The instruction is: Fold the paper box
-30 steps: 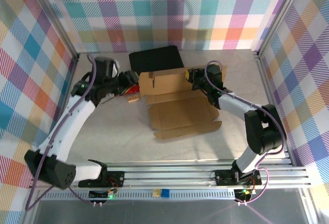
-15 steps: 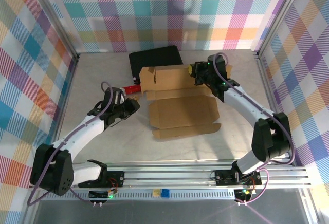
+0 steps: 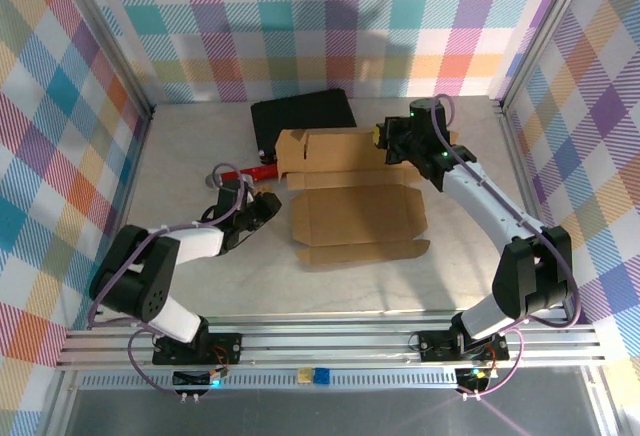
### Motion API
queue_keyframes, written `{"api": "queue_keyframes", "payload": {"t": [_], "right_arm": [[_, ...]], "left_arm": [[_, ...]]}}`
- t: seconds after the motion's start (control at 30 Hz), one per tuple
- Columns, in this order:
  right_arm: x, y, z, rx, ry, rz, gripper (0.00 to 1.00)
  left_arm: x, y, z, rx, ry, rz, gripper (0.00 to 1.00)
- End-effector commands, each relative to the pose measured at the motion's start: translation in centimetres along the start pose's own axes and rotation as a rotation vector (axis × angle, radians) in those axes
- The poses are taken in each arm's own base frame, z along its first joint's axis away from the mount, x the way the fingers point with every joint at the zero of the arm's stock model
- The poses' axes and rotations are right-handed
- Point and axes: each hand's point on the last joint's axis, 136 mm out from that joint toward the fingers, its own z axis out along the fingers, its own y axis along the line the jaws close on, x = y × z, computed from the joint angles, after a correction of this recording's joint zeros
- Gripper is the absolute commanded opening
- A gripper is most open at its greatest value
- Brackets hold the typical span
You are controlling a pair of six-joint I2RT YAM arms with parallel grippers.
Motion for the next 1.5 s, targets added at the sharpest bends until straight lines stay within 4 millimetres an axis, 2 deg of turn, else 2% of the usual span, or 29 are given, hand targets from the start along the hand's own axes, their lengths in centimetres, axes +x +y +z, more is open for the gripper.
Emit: {"api": "queue_keyframes", "payload": {"t": [0.0,0.07,0.13,0.33,0.6,0.83,0.97,1.13,1.33,1.47], "right_arm": [[0.6,1.7,-1.0,-0.019,0.018,0.025,0.0],[0.7,1.8,-0.9,-0.015,0.024,0.026,0.0],[0.7,2.0,-1.0,-0.017,0.026,0.029,0.0],[0.5,2.1,-0.6,-0.019,0.025,0.049,0.0],[0.3,2.1,-0.2,-0.032,0.026,0.067,0.0],[0.1,1.7,0.0,-0.034,0.026,0.079,0.0],[-0.1,1.5,0.0,-0.034,0.019,0.084,0.0],[0.2,1.4,0.0,-0.031,0.038,0.086,0.0],[0.2,0.9,-0.2,-0.021,0.039,0.085,0.0],[-0.1,0.6,-0.1,-0.021,0.028,0.067,0.0]], "left_arm": [[-2.8,-1.8,0.7,0.13,-0.118,-0.099,0.27],[-3.3,-1.7,1.2,0.18,-0.14,-0.17,0.28],[-3.6,-2.5,2.1,0.242,-0.129,-0.213,0.3],[-3.3,-3.8,3.2,0.318,-0.084,-0.246,0.31],[-3.1,-6.8,2.9,0.387,-0.053,-0.225,0.33],[-1.3,-8.8,2.9,0.379,-0.011,-0.177,0.35],[-0.4,-8.8,2.4,0.307,-0.006,-0.111,0.39],[0.4,-7.7,2.7,0.163,0.032,-0.043,0.44],[0.8,-6.7,3.6,0.029,0.068,0.012,0.44],[1.2,-6.3,2.7,-0.036,0.074,0.075,0.42]]}}
